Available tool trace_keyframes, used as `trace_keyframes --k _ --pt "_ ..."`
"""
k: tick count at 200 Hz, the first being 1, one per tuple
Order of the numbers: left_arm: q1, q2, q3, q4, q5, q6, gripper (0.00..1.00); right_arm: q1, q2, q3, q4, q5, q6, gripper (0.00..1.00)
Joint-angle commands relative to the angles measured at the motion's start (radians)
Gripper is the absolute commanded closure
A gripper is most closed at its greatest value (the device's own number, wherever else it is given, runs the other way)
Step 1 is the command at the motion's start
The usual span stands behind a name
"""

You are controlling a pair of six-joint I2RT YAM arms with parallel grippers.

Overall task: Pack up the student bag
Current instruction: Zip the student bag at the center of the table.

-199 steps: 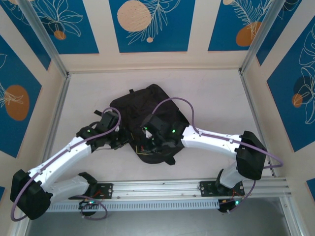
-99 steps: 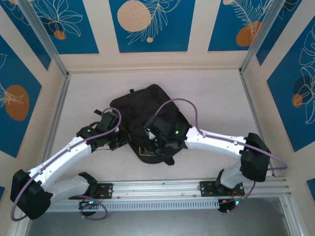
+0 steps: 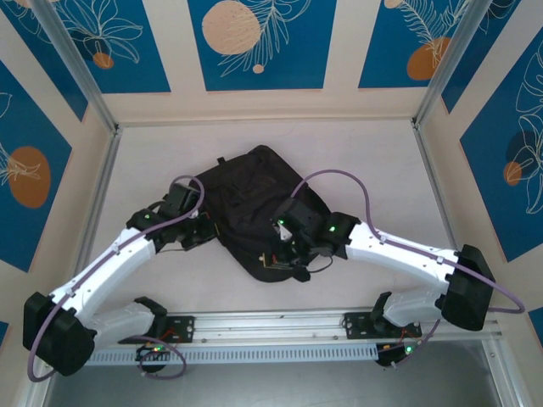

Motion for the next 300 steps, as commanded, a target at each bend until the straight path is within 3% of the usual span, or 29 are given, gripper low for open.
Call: trace_keyframes --k 1,29,57,70,90,128,157,300 --pt "0.008 0.029 0.047 -0.038 -0.014 0.067 1.00 -0.019 -0.028 0.020 -0.065 -0.075 -0.067 1.00" --pt "0.008 0.046 0.072 -0.049 0.029 0.055 1.00 -0.018 0.001 0.051 -0.004 -0.094 -0.013 1.00" --pt "-0.017 -0.024 0.070 -0.077 0.082 -0.045 0.60 -0.004 0.055 0.045 0.119 -0.119 0.067 1.00" --pt "-0.047 -0.081 0.048 -0.078 0.092 -0.098 0.51 0.014 0.092 0.062 0.151 -0.125 0.079 1.00" --pt "-0.095 -0.142 0.010 -0.089 0.095 -0.167 0.46 0.040 0.140 0.087 0.184 -0.129 0.083 1.00" --pt "-0.199 -0.176 -0.107 -0.011 0.095 -0.315 0.47 0.057 0.186 0.111 0.218 -0.140 0.093 1.00" --pt "-0.237 -0.140 -0.112 0.041 0.073 -0.342 0.51 0.057 0.174 0.111 0.238 -0.146 0.104 1.00" --pt "-0.246 -0.032 -0.118 0.155 0.035 -0.358 0.61 0.058 0.156 0.041 0.343 -0.184 0.116 1.00"
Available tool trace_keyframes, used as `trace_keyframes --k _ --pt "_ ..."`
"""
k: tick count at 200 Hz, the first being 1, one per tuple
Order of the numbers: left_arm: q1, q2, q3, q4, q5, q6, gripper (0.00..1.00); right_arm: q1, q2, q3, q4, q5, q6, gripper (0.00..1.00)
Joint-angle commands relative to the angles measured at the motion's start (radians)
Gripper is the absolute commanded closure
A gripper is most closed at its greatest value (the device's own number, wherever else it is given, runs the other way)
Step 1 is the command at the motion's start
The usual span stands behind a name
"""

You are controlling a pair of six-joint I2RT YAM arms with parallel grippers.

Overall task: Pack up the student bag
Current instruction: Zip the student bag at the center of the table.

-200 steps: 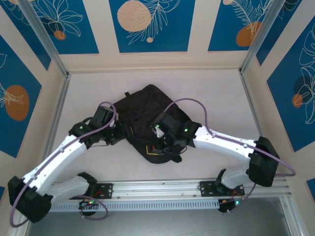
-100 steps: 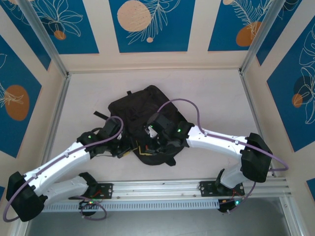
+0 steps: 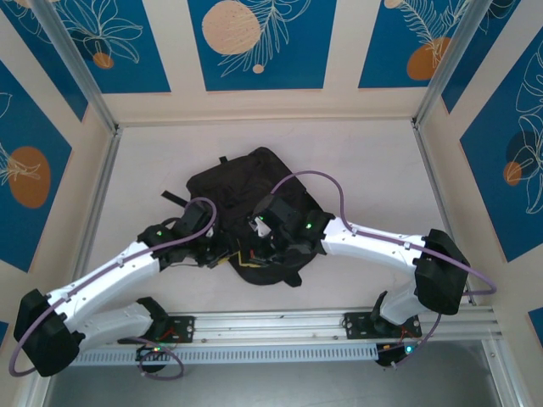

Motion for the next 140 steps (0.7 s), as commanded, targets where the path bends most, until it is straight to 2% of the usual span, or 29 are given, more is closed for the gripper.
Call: trace_keyframes --k 1,49,73,103,140 --pt "-0.008 0.027 -0.011 0.059 -0.026 -0.030 0.61 0.010 -0.028 -0.017 0.088 -0.073 0.006 1.00" --pt "-0.006 0.032 0.007 0.041 -0.060 -0.009 0.61 0.010 -0.067 -0.059 0.114 -0.095 -0.008 1.00" --pt "-0.007 0.027 -0.005 0.041 -0.071 -0.010 0.65 0.004 -0.093 -0.092 0.125 -0.082 -0.001 1.00" --pt "-0.008 0.046 -0.019 0.040 -0.083 -0.008 0.76 -0.007 -0.108 -0.116 0.145 -0.074 0.003 1.00" --pt "-0.006 0.043 -0.003 0.001 -0.132 0.031 1.00 -0.005 -0.103 -0.101 0.014 -0.035 -0.057 1.00"
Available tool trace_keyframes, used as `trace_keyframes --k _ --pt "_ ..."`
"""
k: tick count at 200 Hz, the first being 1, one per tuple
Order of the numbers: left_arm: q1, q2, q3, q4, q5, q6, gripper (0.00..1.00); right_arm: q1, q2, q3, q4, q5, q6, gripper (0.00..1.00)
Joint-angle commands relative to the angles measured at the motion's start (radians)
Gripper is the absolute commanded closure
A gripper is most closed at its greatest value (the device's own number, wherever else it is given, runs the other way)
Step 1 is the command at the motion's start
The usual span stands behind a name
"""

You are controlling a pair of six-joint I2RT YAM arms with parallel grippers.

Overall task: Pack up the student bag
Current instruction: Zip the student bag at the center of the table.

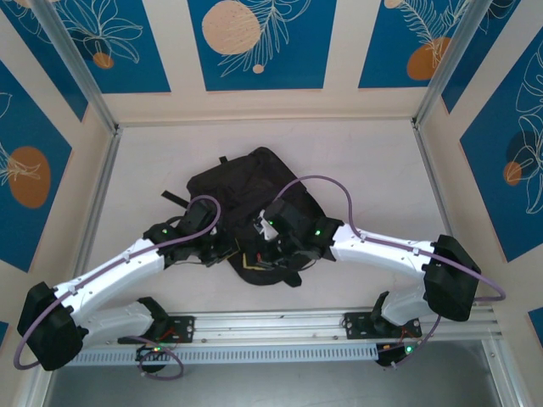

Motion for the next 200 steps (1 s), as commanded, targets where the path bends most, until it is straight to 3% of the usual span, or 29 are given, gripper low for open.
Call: trace_keyframes --k 1,87,128,164,200 --pt "-0.003 0.007 -0.001 -0.043 -0.090 0.026 1.00 0.005 -0.028 0.009 -0.067 -0.018 -0.046 1.00" --pt "0.001 -0.025 0.012 -0.115 -0.181 0.104 1.00 -0.024 -0.098 0.041 -0.388 0.066 -0.162 1.00" --pt "0.001 -0.036 0.044 -0.103 -0.125 0.108 1.00 -0.040 -0.130 0.022 -0.350 0.021 -0.153 1.00" --pt "-0.046 -0.046 0.051 -0.009 0.008 -0.033 0.56 -0.038 -0.123 0.003 -0.254 -0.011 -0.111 1.00" --pt "-0.109 -0.055 0.012 0.043 0.004 -0.215 0.52 -0.040 -0.123 -0.011 -0.220 -0.018 -0.095 1.00"
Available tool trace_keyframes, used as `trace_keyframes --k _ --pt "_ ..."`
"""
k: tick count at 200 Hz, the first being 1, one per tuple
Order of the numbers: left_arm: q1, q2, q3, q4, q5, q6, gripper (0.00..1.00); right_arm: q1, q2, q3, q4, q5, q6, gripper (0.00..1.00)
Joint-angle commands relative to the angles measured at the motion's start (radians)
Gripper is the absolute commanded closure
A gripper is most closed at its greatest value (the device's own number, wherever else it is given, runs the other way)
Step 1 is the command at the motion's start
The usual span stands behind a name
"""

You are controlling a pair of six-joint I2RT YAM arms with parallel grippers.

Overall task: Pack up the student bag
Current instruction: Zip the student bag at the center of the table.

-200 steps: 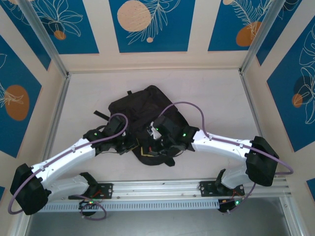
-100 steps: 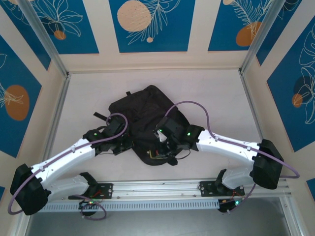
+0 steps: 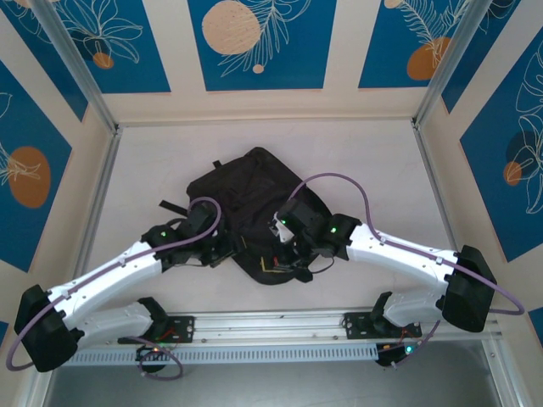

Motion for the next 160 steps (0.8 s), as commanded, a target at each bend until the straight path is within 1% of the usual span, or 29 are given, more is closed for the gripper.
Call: trace_keyframes --k 1,11,28,54,83,109,119,143,160 --pt "-0.037 -0.024 -0.012 0.066 0.033 -0.168 0.52 -0.002 -0.012 -0.017 0.035 -0.043 0.024 1.00" --pt "-0.047 -0.025 -0.021 0.076 0.024 -0.199 0.52 -0.001 -0.013 -0.019 0.040 -0.045 0.026 1.00" --pt "-0.058 -0.017 -0.017 0.078 0.007 -0.212 0.52 -0.001 -0.013 -0.020 0.050 -0.048 0.028 1.00" --pt "-0.076 0.019 -0.003 0.088 -0.001 -0.213 0.57 -0.001 -0.014 -0.022 0.066 -0.052 0.035 1.00" --pt "-0.083 0.046 -0.008 0.081 -0.021 -0.207 0.69 -0.005 -0.013 -0.022 0.065 -0.038 0.032 1.00" --pt "-0.084 0.040 -0.009 0.028 -0.087 -0.176 0.78 -0.015 -0.014 -0.020 0.051 -0.036 0.031 1.00" --pt "-0.083 0.037 -0.009 0.017 -0.109 -0.160 0.83 -0.015 -0.014 -0.013 0.038 -0.036 0.024 1.00" --pt "-0.079 0.040 -0.006 -0.004 -0.135 -0.123 1.00 -0.022 -0.008 0.008 -0.022 -0.031 -0.015 1.00" --pt "-0.075 0.039 0.000 -0.023 -0.152 -0.097 1.00 -0.039 0.004 0.032 -0.092 -0.039 -0.051 1.00"
